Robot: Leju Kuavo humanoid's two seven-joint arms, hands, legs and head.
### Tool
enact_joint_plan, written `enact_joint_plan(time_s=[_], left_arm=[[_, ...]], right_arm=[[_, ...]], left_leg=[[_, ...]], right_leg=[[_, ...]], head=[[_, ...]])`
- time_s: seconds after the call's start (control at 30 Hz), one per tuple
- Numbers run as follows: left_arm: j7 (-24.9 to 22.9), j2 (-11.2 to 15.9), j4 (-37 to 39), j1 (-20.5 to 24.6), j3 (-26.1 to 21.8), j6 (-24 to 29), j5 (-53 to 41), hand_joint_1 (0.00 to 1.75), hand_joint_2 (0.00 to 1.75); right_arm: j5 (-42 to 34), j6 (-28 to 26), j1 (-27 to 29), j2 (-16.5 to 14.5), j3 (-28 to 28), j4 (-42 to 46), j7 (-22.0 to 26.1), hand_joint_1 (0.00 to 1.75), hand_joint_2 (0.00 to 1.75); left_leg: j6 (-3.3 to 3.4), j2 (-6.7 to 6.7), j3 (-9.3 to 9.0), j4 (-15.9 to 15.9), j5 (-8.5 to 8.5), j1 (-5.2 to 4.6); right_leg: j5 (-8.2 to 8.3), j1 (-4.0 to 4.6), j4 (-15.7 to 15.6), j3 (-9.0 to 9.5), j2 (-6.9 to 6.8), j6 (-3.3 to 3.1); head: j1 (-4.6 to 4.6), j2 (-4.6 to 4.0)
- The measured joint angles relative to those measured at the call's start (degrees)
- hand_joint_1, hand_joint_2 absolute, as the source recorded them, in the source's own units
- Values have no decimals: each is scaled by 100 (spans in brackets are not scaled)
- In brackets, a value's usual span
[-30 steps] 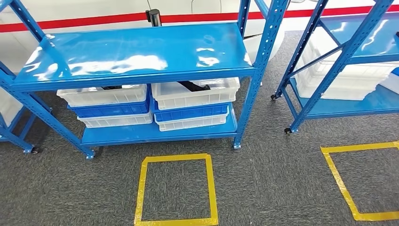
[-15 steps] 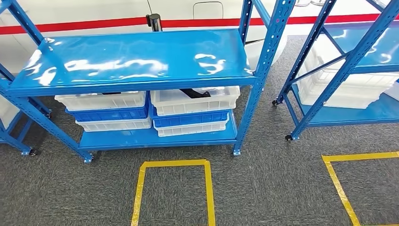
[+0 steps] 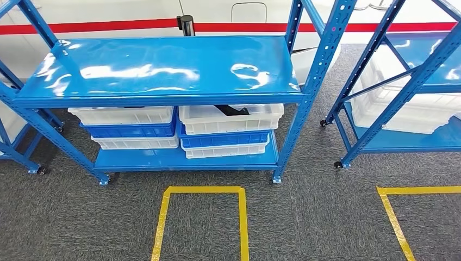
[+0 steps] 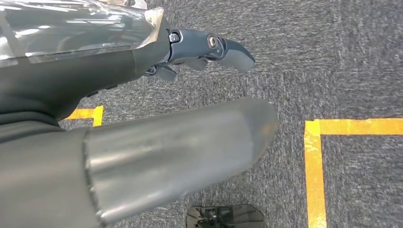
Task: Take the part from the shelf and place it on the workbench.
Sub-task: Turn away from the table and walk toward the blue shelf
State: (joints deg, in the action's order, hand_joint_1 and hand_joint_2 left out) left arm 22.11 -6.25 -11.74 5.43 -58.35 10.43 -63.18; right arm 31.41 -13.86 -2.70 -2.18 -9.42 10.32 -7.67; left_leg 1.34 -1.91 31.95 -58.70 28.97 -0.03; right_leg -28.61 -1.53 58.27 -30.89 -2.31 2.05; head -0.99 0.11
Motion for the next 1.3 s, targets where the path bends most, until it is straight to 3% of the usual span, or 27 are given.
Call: enact_joint_plan(time_s=[0.1, 0.17, 0.23, 0.27, 0.3, 0.37, 0.43, 0.47, 0.57, 0.63, 0.7, 0.77, 0.8, 0.83, 0.9, 0.97, 1.03, 1.17, 1.3], left_arm=[[4, -7, 0, 5, -1, 4, -1, 0, 0], [7, -11, 0, 9, -1, 5, 1, 0, 0], [7, -9, 0, 11, -1, 7, 2, 0, 0], [7, -9, 0, 10, -1, 7, 2, 0, 0], [7, -11, 0, 7, -1, 7, 2, 0, 0], [7, -19, 0, 4, -1, 7, 1, 0, 0], [7, -26, 1, 5, -1, 14, 1, 0, 0], [7, -27, 2, 6, -1, 22, 1, 0, 0], [7, -14, 1, -5, -4, 46, 0, 0, 0], [8, -6, 1, -13, -8, 56, -1, 0, 0], [8, -7, 2, -8, -14, 62, -3, 0, 0], [9, -5, 2, -8, -19, 65, -4, 0, 0], [9, -4, 2, -15, -21, 67, -4, 0, 0], [9, -2, 2, -22, -23, 68, -1, 0, 0], [10, 5, 2, -26, -26, 72, 7, 0, 0], [14, 3, 2, -18, -27, 71, 10, 0, 0], [21, -3, 3, -22, -30, 67, 10, 0, 0], [50, -8, 4, -34, -33, 48, 10, 0, 0], [33, -2, 4, -38, -36, 41, -1, 0, 0]], right_arm=[[10, 0, -5, 3, 0, 0, 0, 0, 175], [13, 0, -3, 1, 0, 0, 0, 0, 175], [13, 0, 6, -3, 0, 0, 0, 0, 175], [13, 0, 12, -1, -1, 0, 0, 0, 175], [13, 0, 17, 3, -1, 0, 0, 0, 175], [13, 0, 19, 9, -2, 0, 0, 0, 175], [19, 0, 14, 12, -1, 0, 0, 0, 175], [25, 0, 9, 13, -1, 0, 2, 0, 175], [43, 1, -15, 1, 0, 0, 7, 0, 175], [48, 2, -16, -10, 0, 0, 8, 0, 175], [53, 4, -9, -13, 0, 0, 10, 0, 175], [60, 8, -1, -18, 0, 0, 11, 0, 175], [62, 10, 2, -18, 0, 0, 11, 0, 175], [64, 12, 4, -20, 0, 0, 11, 0, 175], [67, 15, 4, -24, 1, 0, 12, 0, 87], [71, 15, -2, -24, 1, 0, 13, 0, 0], [70, 10, -18, -22, 0, 0, 13, 0, 0], [63, 11, -22, -17, 0, 0, 12, 0, 0], [56, 41, -18, -30, 0, 0, 0, 0, 0]], left_leg=[[131, 121, -49, 78, -66, -6], [206, 185, -94, 129, -120, 12], [231, 267, -87, 129, -126, -9], [235, 317, -86, 127, -126, -24], [237, 372, -89, 125, -126, -39], [236, 491, -109, 123, -125, -65], [219, 595, -120, 117, -113, -87], [203, 632, -113, 113, -105, -95], [134, 716, -85, 103, -92, -95], [73, 577, -2, -98, 54, -89], [-10, 345, 287, -691, 393, -48], [-92, 247, 657, -1357, 647, 23], [-126, 224, 742, -1470, 624, 59], [-154, 199, 715, -1366, 493, 94], [-194, 93, 348, -603, 74, 149], [-181, 23, 34, -9, -143, 140], [-120, 51, -21, 85, -150, 96], [-64, 81, -31, 105, -171, 36], [10, 79, -30, 93, -147, -11]], right_leg=[[-60, 7, 48, -2, -11, 85], [-317, 7, 538, -224, 105, 48], [-629, 13, 1305, -597, 177, 3], [-695, 19, 1555, -732, 188, 13], [-668, 31, 1598, -767, 199, 40], [-362, 56, 999, -502, 258, 105], [-47, 78, 212, -146, 411, 73], [27, 89, 8, -52, 461, 32], [77, 77, -100, 12, 395, -85], [93, 20, -134, 40, 303, -159], [90, 6, -144, 49, 211, -211], [84, 5, -142, 45, 112, -221], [78, 0, -141, 45, 62, -216], [69, -10, -140, 52, 14, -205], [38, -29, -140, 90, -66, -155], [5, -5, -143, 105, -116, -75], [-19, 32, -148, 109, -141, -1], [-22, 30, -177, 149, -146, -54], [25, -3, -257, 187, -146, 47]], head=[[-2, 0], [-14, 0], [-22, 0], [-22, 0], [-23, 0], [-23, 0], [-19, 0], [-18, 0], [-16, 0], [-7, 0], [7, 0], [9, 0], [10, 0], [10, 0], [10, 0], [2, 0], [-10, 0], [-16, 0], [-16, 0]])
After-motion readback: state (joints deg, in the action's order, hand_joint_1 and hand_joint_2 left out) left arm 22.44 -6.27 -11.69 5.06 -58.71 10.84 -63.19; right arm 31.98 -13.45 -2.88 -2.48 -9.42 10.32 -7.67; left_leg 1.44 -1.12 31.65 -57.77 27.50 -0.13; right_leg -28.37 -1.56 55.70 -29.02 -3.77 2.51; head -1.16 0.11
